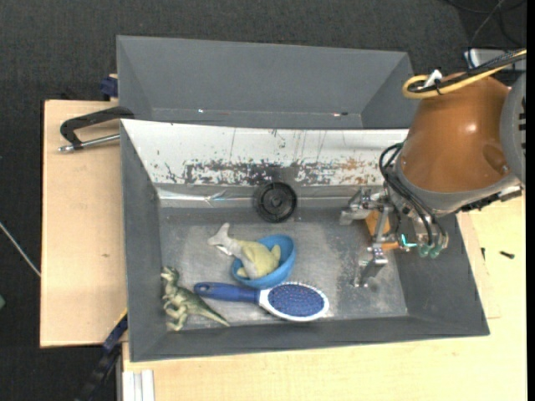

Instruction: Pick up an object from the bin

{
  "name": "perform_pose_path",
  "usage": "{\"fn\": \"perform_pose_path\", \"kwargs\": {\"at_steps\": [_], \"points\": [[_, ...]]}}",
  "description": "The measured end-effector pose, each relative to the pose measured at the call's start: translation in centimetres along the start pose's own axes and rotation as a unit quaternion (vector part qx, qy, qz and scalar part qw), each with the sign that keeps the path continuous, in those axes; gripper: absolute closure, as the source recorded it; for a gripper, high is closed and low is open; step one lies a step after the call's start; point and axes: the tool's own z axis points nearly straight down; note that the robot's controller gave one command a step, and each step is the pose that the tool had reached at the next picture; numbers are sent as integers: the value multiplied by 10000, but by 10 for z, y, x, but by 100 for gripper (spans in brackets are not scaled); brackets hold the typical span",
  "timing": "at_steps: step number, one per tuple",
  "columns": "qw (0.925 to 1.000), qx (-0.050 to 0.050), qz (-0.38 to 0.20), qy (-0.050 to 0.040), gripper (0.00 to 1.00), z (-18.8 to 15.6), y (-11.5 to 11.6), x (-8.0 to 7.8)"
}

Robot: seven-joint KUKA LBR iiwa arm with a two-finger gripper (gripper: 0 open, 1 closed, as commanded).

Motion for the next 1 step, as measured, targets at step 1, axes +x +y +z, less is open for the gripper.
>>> {"fn": "perform_pose_path", "kwargs": {"at_steps": [1], "points": [[9975, 0, -708, -79, 0, 120, 59, 4]]}}
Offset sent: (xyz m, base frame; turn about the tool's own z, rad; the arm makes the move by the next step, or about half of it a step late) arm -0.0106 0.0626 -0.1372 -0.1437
